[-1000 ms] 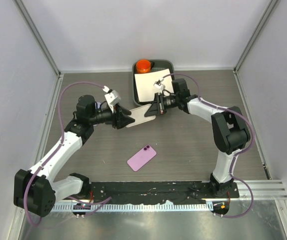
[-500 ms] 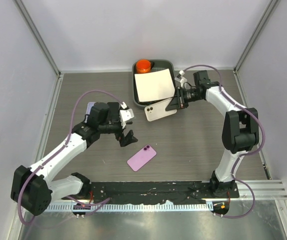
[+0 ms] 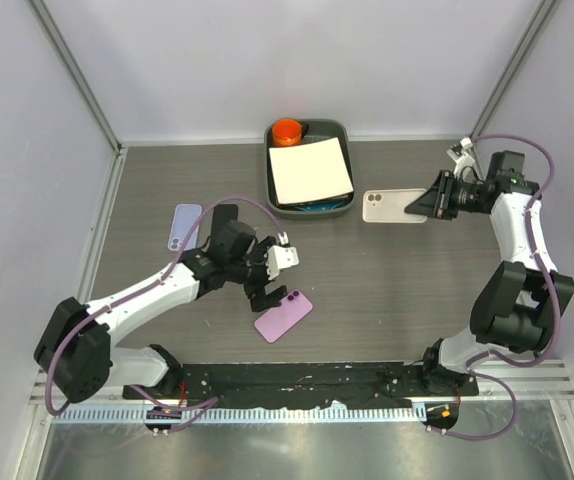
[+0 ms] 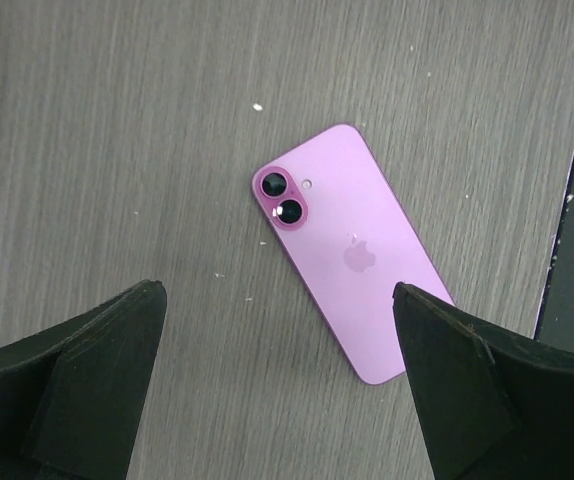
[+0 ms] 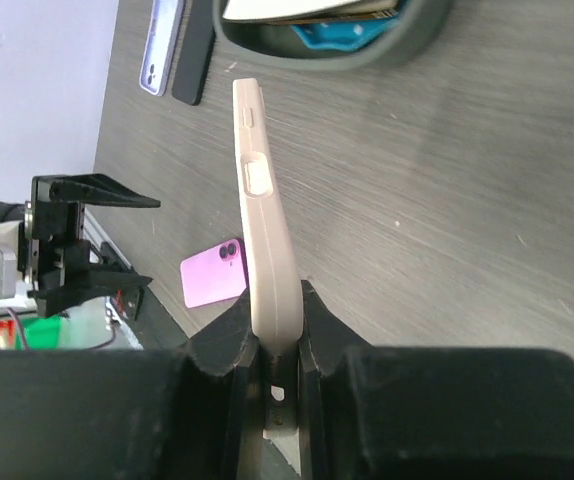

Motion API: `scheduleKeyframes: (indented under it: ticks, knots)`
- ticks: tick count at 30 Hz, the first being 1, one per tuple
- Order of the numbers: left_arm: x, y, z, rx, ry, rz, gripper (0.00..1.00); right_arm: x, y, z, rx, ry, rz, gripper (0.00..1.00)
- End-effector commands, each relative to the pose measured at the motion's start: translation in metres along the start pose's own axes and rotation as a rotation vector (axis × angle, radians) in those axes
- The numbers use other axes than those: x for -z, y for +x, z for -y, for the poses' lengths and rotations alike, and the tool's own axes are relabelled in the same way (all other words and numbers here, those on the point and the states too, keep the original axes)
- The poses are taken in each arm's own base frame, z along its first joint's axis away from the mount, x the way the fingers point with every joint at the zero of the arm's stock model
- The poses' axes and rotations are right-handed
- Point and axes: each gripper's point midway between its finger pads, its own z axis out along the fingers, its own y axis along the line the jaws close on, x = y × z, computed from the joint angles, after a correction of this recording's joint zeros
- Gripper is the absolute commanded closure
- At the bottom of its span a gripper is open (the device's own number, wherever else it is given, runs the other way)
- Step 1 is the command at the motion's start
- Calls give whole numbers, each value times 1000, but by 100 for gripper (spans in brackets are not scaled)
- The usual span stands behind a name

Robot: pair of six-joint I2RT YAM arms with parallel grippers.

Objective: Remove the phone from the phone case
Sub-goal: Place the phone case at the center of the board.

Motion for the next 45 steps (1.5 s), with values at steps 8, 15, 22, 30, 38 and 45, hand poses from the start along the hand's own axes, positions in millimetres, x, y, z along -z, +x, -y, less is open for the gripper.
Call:
scheduleKeyframes:
  ticks: [8, 15, 22, 30, 38, 45]
  knots:
    - [0, -4, -7, -41, -46, -13, 0, 15, 11, 113, -437, 259, 198, 99]
    - [15, -10, -12, -51, -110, 30, 0, 22, 8, 156, -560, 449, 386, 99]
    - [24, -6, -17, -44, -150, 40, 0, 27, 7, 178, -636, 535, 522, 96]
    - [39, -7, -24, -43, -193, 59, 0, 52, -2, 196, -627, 671, 717, 91]
    - [41, -9, -23, -32, -189, 83, 0, 42, 26, 217, -718, 709, 713, 82]
    - [41, -10, -24, -25, -188, 93, 0, 13, 56, 224, -775, 673, 576, 75]
